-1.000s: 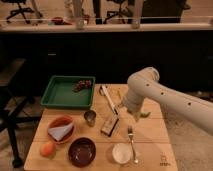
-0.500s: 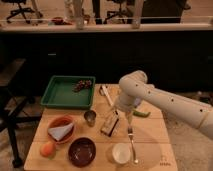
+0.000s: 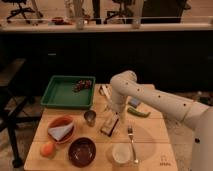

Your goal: Wipe purple bowl with eraser

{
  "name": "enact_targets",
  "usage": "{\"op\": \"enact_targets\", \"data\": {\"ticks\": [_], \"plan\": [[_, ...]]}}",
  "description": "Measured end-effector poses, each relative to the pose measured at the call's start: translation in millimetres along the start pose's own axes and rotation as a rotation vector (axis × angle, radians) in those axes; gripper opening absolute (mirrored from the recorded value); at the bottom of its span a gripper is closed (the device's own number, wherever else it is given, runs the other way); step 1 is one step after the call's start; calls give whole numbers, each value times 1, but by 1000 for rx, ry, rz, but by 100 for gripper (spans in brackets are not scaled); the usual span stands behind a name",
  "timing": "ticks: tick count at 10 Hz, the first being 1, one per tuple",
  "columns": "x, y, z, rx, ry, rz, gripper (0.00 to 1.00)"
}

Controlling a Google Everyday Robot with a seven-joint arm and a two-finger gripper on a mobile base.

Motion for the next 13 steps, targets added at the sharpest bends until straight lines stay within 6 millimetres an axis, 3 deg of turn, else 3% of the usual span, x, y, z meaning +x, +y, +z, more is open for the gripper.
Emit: {"op": "enact_targets", "data": {"ticks": [3,9,13], "plan": [[5,-5,12,-1,-26,-6,80],[20,5,47,-10,-74,-9,80],[30,8,57,-10,-87,-5,80]]}}
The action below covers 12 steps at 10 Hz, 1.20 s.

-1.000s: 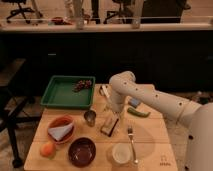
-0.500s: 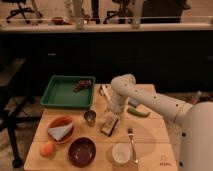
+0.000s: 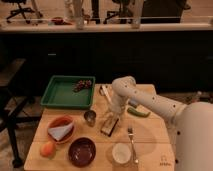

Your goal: Wipe purple bowl with eraser

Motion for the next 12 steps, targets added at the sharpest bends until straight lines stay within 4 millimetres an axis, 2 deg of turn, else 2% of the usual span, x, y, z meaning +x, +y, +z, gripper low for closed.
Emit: {"op": "enact_targets", "data": {"ticks": [6,7,12], "plan": [[9,-1,13,8,-4,-1,79],[10,0,14,10,-1,-3,73],[2,0,5,14,25,-30,20]]}}
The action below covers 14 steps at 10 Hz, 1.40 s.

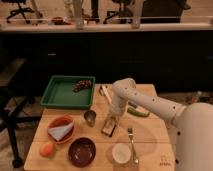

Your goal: Wipe purple bowl with eraser

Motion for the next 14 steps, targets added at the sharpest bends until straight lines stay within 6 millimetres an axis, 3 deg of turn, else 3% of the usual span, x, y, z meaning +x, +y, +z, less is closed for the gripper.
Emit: {"op": "enact_targets", "data": {"ticks": [2,3,8,10,14], "plan": [[-4,-2,-10,0,20,-11,3],[-6,-2,-17,-2,33,-14,0],[-7,2,-48,-4,103,10,0],[-8,1,-82,12,151,49,0],[-23,5,-114,55,133,90,0]]}}
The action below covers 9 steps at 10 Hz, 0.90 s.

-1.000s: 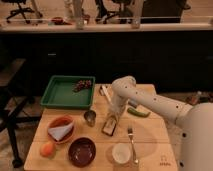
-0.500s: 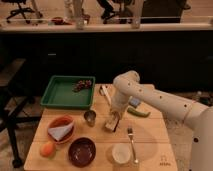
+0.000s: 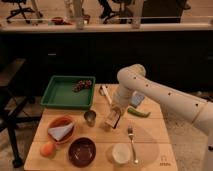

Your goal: Wipe purple bowl with eraser

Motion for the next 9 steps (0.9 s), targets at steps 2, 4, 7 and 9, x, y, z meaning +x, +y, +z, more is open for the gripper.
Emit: {"op": "enact_targets", "data": {"ticks": [2,4,7,9], "plan": [[-11,4,-11,10,-5,38,0],[-30,5,-22,20,5,68,0],[-65,9,-31,14,39,112,0],[-73,8,-31,10,55,124,0]]}}
